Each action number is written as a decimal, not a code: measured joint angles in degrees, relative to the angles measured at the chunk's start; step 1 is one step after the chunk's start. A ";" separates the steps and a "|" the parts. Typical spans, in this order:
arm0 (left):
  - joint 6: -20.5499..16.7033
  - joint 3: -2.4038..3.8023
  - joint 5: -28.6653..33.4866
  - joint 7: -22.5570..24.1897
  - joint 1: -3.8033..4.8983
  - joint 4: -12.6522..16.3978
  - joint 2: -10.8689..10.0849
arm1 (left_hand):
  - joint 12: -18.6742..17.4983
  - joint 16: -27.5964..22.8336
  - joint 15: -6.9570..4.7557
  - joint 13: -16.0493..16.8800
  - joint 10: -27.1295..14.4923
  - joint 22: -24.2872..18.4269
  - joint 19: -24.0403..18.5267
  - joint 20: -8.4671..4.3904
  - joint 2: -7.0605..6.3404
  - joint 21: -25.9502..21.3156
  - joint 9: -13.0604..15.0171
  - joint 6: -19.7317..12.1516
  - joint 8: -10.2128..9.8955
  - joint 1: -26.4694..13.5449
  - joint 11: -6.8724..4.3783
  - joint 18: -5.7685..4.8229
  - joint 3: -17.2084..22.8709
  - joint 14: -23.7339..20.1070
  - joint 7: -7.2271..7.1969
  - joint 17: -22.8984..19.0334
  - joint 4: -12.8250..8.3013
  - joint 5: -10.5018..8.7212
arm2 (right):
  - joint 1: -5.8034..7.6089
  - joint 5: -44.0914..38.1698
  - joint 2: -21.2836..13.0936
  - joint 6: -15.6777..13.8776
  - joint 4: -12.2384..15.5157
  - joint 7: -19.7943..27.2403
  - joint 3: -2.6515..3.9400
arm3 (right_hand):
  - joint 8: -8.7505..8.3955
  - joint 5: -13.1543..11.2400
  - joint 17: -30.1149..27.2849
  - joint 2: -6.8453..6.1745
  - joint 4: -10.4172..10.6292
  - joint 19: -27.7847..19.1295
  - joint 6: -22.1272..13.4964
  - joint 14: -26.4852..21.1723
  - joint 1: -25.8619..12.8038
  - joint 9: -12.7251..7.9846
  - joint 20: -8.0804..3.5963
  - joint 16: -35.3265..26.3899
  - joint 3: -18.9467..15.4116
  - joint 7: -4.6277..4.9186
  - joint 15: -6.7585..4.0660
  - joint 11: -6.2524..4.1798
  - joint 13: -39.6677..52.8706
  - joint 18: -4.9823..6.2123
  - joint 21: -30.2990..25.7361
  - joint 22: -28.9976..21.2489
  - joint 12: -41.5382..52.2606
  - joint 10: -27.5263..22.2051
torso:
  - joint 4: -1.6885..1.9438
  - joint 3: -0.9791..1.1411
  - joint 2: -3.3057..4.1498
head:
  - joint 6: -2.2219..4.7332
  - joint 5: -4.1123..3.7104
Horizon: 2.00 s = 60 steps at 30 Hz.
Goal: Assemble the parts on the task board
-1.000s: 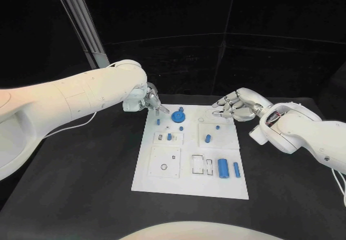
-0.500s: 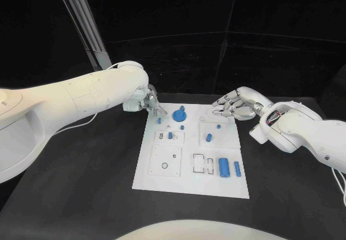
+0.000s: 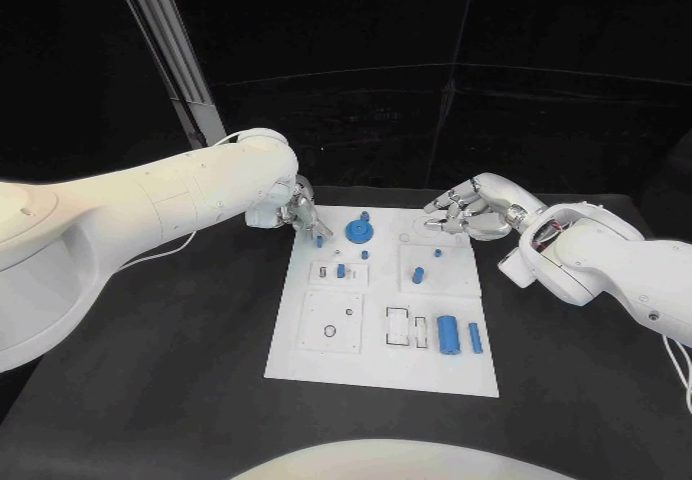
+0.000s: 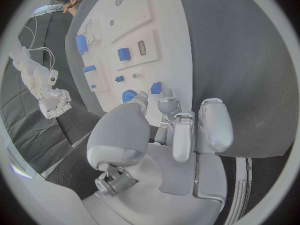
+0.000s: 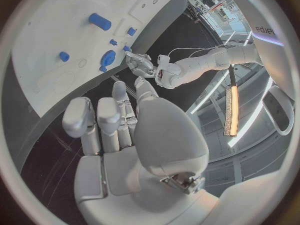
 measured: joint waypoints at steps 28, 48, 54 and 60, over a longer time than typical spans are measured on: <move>1.45 -0.01 0.25 2.20 -0.21 -0.74 0.53 | 0.23 0.00 0.00 -0.31 -0.42 -0.08 0.00 0.00 5.04 -0.22 -0.71 0.82 0.00 6.70 0.00 0.00 2.02 0.00 -0.02 0.00 -2.77 0.00 | 0.00 -0.02 0.31 -0.01 -0.13 0.10 0.00 | 0.00 0.00 0.00 0.00 0.15 0.00 0.00 0.00 0.00 0.00 0.00 0.00 -0.15 0.00 0.00 0.00 -0.01 0.00 0.00 0.00 0.00 0.00 | 0.00 0.00 -0.02 | 0.19 -0.37; 1.31 -0.01 2.20 3.66 -0.21 0.62 -0.61 | 0.23 0.00 0.00 -0.66 -0.89 0.38 0.00 0.00 6.61 -0.22 -0.84 0.98 0.68 16.54 -0.53 0.00 10.71 0.00 -0.64 0.00 -8.42 -0.03 | 0.00 -0.03 0.28 -0.01 -0.15 0.10 0.00 | 0.00 0.00 0.00 0.00 0.15 0.00 0.00 0.00 0.00 0.00 0.00 -0.24 -0.15 0.00 0.00 0.00 -0.07 0.00 0.00 0.01 0.00 0.00 | 0.04 0.00 -0.01 | -0.10 -0.37; -0.78 -0.03 3.66 4.02 -0.21 4.04 -3.11 | 0.23 0.00 0.00 -0.66 0.15 0.79 0.00 0.00 3.06 -0.22 -0.11 0.99 1.93 13.50 -0.72 0.00 16.63 0.00 -0.63 0.00 -8.30 0.50 | 0.00 -0.04 0.14 0.00 -0.11 0.09 0.00 | 0.00 0.00 0.00 0.00 0.15 0.00 0.00 0.00 0.00 0.00 0.00 -0.24 -0.15 0.00 0.00 0.00 -0.07 0.00 0.00 0.01 0.00 0.00 | 0.13 0.00 -0.04 | -0.16 -0.40; -4.91 -0.06 5.35 4.42 -0.21 9.04 -6.38 | 0.23 0.00 0.00 -0.45 1.21 1.56 0.34 0.07 -0.47 -0.22 0.02 1.27 3.08 9.38 -0.87 -0.01 24.40 0.00 -0.89 0.00 -9.94 1.53 | 0.00 -0.04 -0.10 0.00 -0.09 0.06 0.00 | 0.00 0.32 0.00 0.00 0.15 0.00 0.00 0.00 0.00 0.00 0.00 -0.24 -0.15 0.00 0.00 -0.22 -0.13 -0.01 0.00 0.01 0.00 -0.22 | 0.15 -0.03 -0.08 | -0.18 -0.25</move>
